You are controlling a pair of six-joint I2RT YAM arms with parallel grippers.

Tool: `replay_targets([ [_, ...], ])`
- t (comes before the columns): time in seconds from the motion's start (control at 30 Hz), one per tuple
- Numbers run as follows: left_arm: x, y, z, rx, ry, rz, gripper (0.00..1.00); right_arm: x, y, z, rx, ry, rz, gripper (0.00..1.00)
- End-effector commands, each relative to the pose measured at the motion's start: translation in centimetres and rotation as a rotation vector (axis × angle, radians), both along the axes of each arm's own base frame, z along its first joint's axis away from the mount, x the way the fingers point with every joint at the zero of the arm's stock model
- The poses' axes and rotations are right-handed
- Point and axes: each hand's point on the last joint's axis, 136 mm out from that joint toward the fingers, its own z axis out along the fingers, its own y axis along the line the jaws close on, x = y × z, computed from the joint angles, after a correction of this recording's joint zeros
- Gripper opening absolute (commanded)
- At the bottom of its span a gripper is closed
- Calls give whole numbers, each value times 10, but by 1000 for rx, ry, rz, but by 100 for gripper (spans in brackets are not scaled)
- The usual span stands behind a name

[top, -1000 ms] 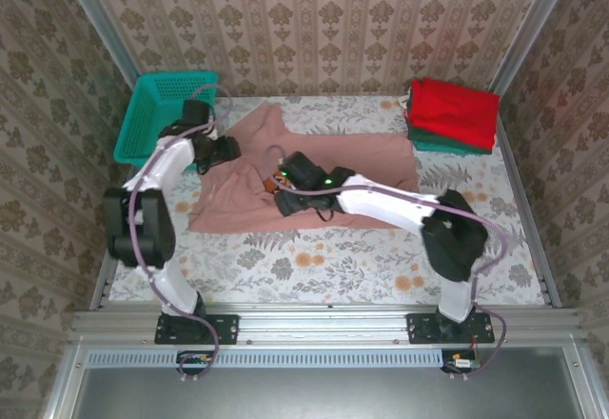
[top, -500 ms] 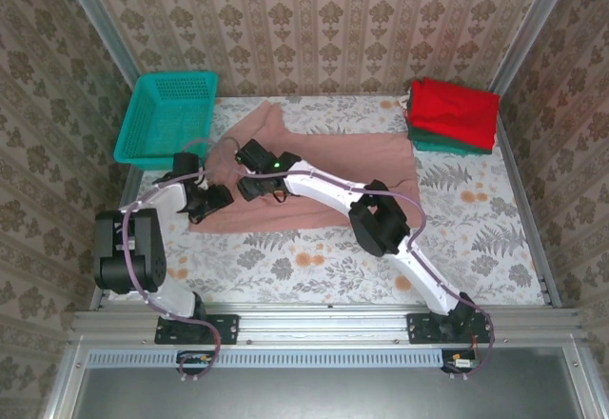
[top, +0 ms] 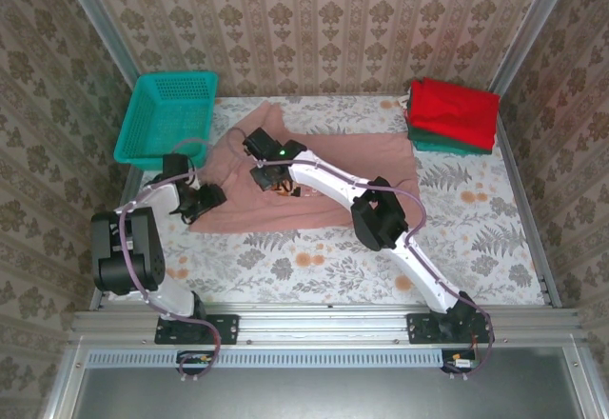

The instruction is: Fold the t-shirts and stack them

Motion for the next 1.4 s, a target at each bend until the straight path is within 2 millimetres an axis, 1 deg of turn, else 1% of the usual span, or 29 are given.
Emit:
replay_targets([
  [0.0, -10, 0, -12, -11, 42, -32, 59, 22, -19, 19, -58, -74, -16, 14],
  [0.03, -11, 0, -13, -10, 47, -35, 59, 28, -25, 16, -70, -79, -32, 20],
  [0.07, -11, 1, -14, -10, 50, -34, 59, 32, -31, 12, -88, -80, -42, 34],
  [0.13, -13, 3, -15, -7, 58, -33, 59, 38, -45, 8, -123, -80, -68, 49],
  [0.17, -13, 3, -16, -3, 58, -32, 59, 40, -52, 9, -138, -81, -77, 61],
  [0.2, -14, 3, -16, -1, 60, -33, 59, 41, -58, 14, -153, -83, -88, 74],
  [0.23, -14, 3, -16, -1, 59, -34, 59, 40, -64, 19, -167, -84, -99, 81],
  [0.27, -14, 3, -15, 0, 58, -34, 59, 35, -69, 27, -182, -78, -105, 82],
  [0.33, -14, 2, -13, 8, 51, -40, 59, 19, -80, 38, -207, -53, -123, 82],
  [0.37, -13, 1, -11, 21, 47, -47, 59, 7, -86, 40, -216, -43, -127, 82],
  [0.43, -11, -6, -5, 48, 33, -72, 60, -22, -95, 34, -213, -24, -119, 82],
  [0.5, -10, -19, 0, 68, 18, -102, 60, -51, -119, 15, -203, 19, -163, 81],
  [0.6, -10, -28, 2, 92, 0, -109, 61, -80, -157, -11, -195, 83, -262, 76],
  [0.67, -14, -26, -2, 95, 12, -99, 62, -100, -171, -26, -192, 135, -294, 75],
  [0.8, -39, -15, -20, 124, 78, -80, 64, -134, -194, -50, -200, 210, -355, 73],
  [0.83, -45, -11, -24, 127, 94, -60, 66, -140, -199, -53, -208, 220, -363, 73],
  [0.87, -52, -12, -29, 83, 100, -43, 66, -146, -205, -56, -213, 230, -372, 73],
  [0.97, -61, -11, -33, 35, 104, -14, 66, -159, -218, -61, -224, 256, -390, 73],
  [1.07, -67, -9, -24, 21, 107, -6, 66, -174, -235, -61, -261, 281, -401, 73],
  [1.13, -75, -2, -16, 43, 88, 17, 68, -183, -246, -53, -266, 272, -413, 73],
  [1.17, -77, -1, -14, 37, 71, 26, 69, -186, -249, -49, -250, 270, -418, 74],
  [1.23, -78, 2, -9, 19, 42, 42, 71, -192, -250, -33, -181, 263, -429, 78],
  [1.3, -76, 1, -9, -2, 48, 37, 71, -193, -254, -16, -119, 238, -452, 79],
  [1.37, -73, 3, -11, -3, 67, 38, 71, -191, -268, -4, -63, 212, -511, 78],
])
